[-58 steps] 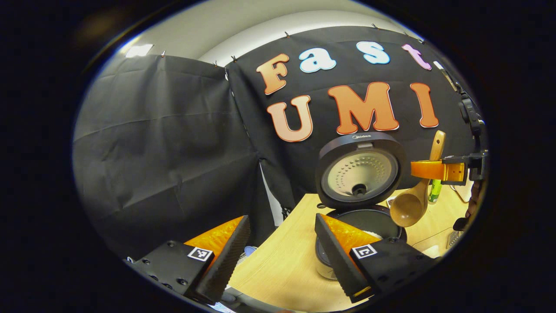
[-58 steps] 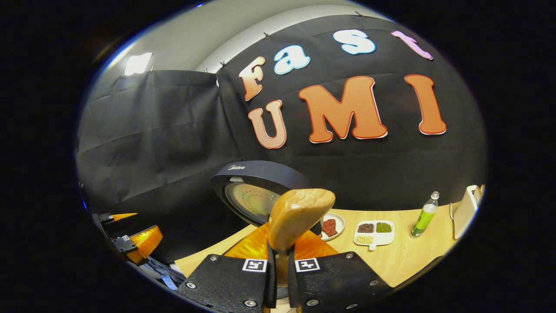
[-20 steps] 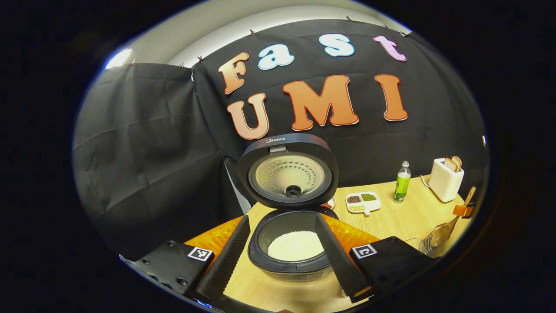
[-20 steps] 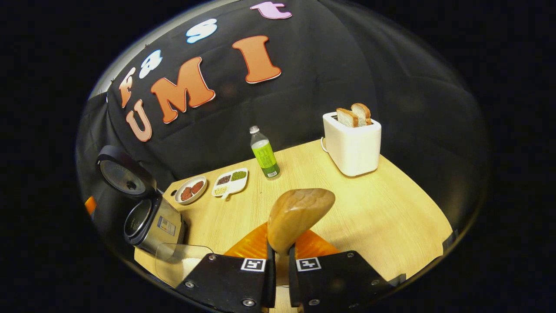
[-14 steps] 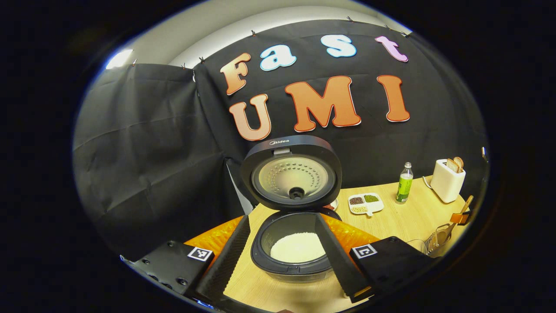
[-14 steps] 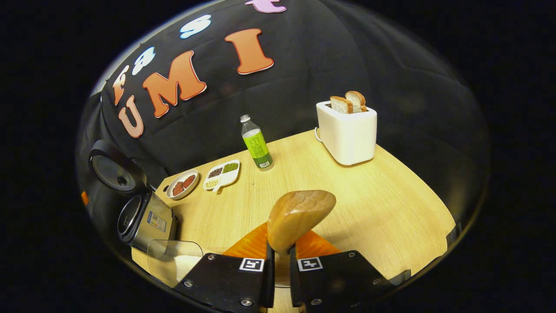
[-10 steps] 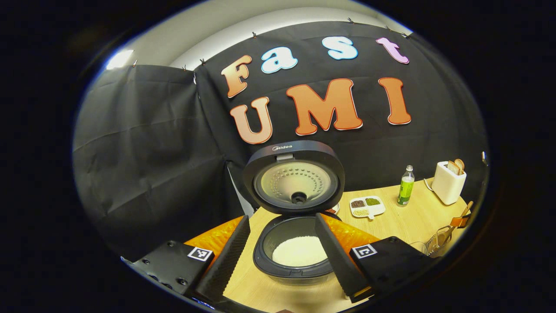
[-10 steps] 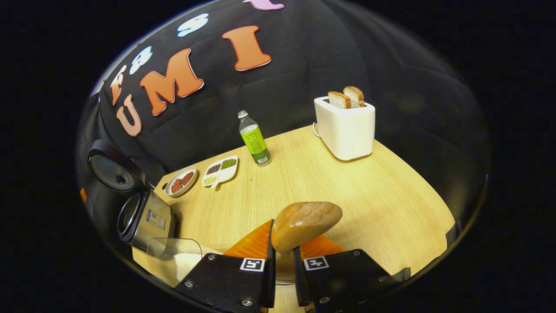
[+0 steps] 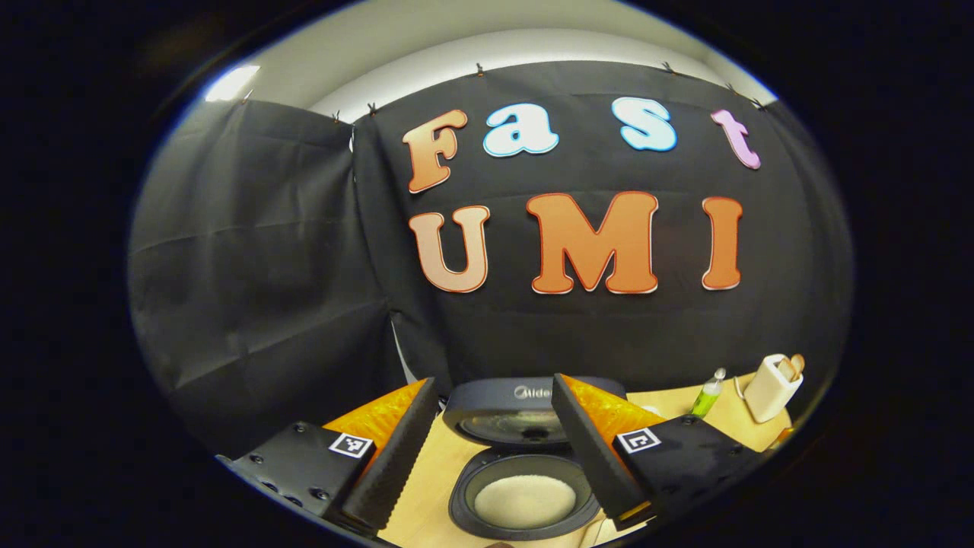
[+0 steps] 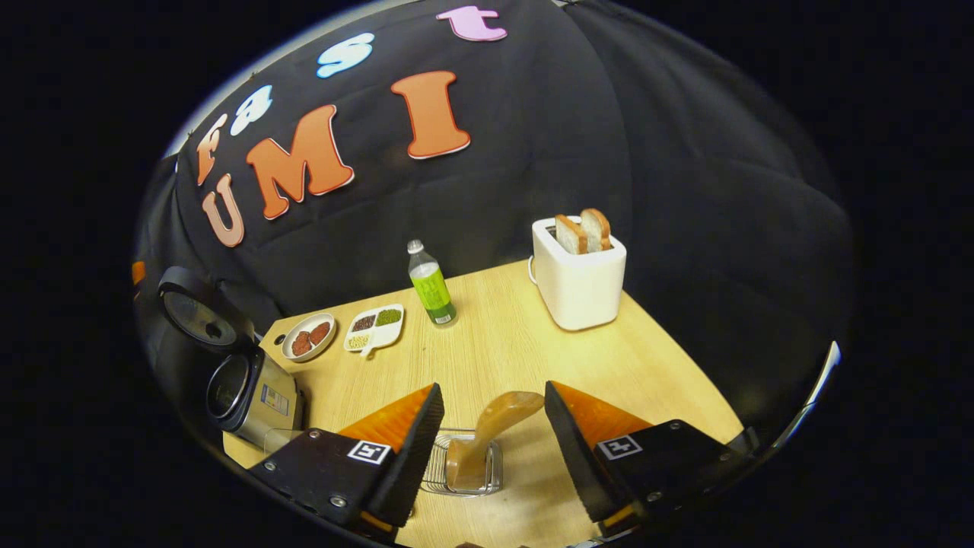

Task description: Close the left gripper, press the button to open the rice cooker; take a wooden spoon from the chopstick holder with the right hand, scoop a spoonful of rice and pour it into the rice cooker, then put the wooden spoon back into the chopstick holder.

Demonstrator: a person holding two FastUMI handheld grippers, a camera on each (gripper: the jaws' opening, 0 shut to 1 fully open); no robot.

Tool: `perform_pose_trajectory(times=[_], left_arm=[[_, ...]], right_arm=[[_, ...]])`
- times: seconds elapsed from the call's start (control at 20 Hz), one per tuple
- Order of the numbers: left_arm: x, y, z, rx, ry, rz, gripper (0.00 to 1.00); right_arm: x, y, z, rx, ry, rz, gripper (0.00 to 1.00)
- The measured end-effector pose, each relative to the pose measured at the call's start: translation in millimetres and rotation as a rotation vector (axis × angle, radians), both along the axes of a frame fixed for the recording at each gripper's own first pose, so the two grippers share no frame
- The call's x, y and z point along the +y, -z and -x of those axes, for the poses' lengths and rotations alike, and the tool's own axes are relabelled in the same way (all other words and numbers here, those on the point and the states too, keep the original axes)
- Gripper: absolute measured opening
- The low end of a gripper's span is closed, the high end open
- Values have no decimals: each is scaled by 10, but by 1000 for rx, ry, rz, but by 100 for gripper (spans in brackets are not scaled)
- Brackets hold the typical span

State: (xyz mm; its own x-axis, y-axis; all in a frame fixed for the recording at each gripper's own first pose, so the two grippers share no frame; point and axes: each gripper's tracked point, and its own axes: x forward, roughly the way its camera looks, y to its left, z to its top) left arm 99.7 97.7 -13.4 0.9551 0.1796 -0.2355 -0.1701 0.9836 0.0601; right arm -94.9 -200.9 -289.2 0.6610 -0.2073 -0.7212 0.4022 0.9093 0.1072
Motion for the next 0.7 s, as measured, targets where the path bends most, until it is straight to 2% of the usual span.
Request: perform_pose_trajectory(times=[0.05, 0.1, 0.15, 0.3, 0.4, 0.5, 0.6, 0.65, 0.7], left_arm=[[-51, 1, -146, 24, 33, -2, 100], [-127, 56, -256, 54, 66, 5, 94], [-178, 108, -356, 86, 91, 18, 100], [-288, 389, -631, 235, 140, 58, 94], [-346, 594, -762, 329, 160, 83, 99], [-378, 754, -812, 405, 169, 90, 99], [-386, 887, -760, 467, 159, 102, 94], [-432, 1021, -667, 520, 171, 105, 100], [-484, 1124, -538, 573, 186, 127, 95]], right_arm=[[-10, -107, -32, -20, -9, 13, 87], [-15, -213, -62, -38, -15, 23, 88], [-1, -299, -70, -54, -25, 30, 89], [4, -476, -102, -87, -47, 63, 90], [40, -520, -88, -97, -64, 75, 90], [107, -633, -91, -133, -82, 71, 90], [120, -716, -90, -161, -91, 83, 90], [125, -735, -79, -167, -94, 88, 90], [140, -760, -79, -172, -98, 88, 90]])
